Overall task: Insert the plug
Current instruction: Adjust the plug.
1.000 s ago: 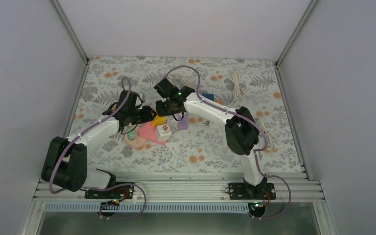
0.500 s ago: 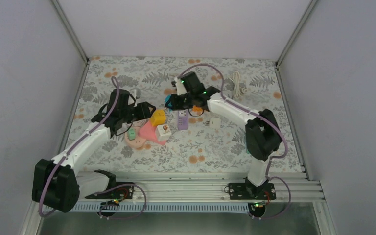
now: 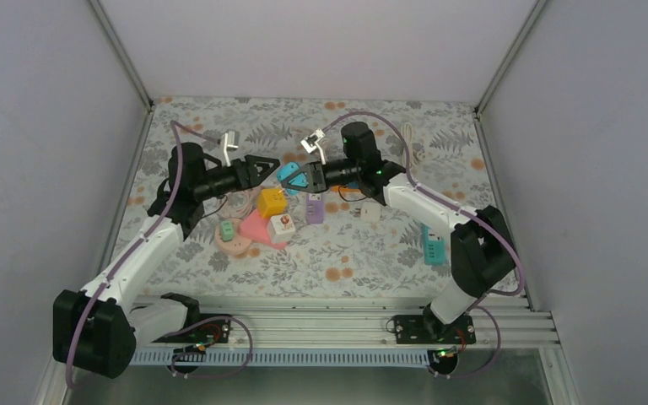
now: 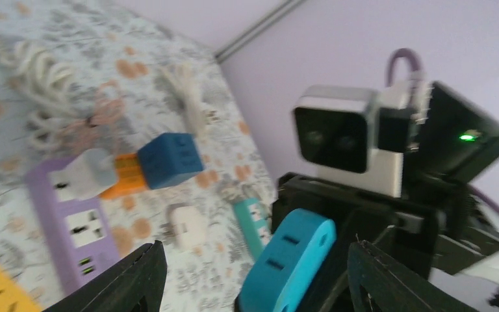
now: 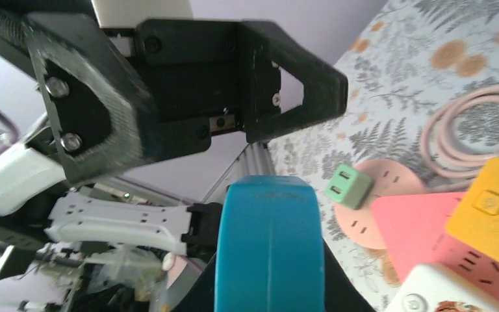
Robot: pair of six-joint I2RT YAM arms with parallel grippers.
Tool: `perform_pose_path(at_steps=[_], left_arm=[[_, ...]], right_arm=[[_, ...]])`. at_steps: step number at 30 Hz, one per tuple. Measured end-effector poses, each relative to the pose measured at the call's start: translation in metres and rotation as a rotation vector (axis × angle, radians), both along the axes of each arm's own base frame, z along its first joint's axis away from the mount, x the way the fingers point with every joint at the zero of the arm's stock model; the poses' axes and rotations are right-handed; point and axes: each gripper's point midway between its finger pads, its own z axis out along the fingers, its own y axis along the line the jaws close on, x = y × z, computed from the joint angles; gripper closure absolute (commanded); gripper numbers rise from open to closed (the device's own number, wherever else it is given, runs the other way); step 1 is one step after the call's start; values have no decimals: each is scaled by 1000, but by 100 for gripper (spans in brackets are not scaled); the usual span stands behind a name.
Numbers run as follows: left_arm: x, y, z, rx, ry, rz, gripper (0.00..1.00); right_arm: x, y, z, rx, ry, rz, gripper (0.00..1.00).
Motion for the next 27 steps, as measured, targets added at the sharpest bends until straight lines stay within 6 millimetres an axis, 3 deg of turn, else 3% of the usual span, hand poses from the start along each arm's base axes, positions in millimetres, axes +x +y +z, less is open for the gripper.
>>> perform_pose_path(at_steps=[6,13,20,27], left_arm=[[-15,-12,31,-104,-74,-117,44],[-32,-21,31,-118,-73,-216,62],[-41,-28,31,-123,-68,-269,65],[-48,-38,25,-118,-61,-327,90]], right_arm=[[-16,-2,14,65,18,71,96],[-26,-3,25,112,30,129,96],[-34,-5,29,128,39,176,96],[-37,-6,30,132,44,196,95]])
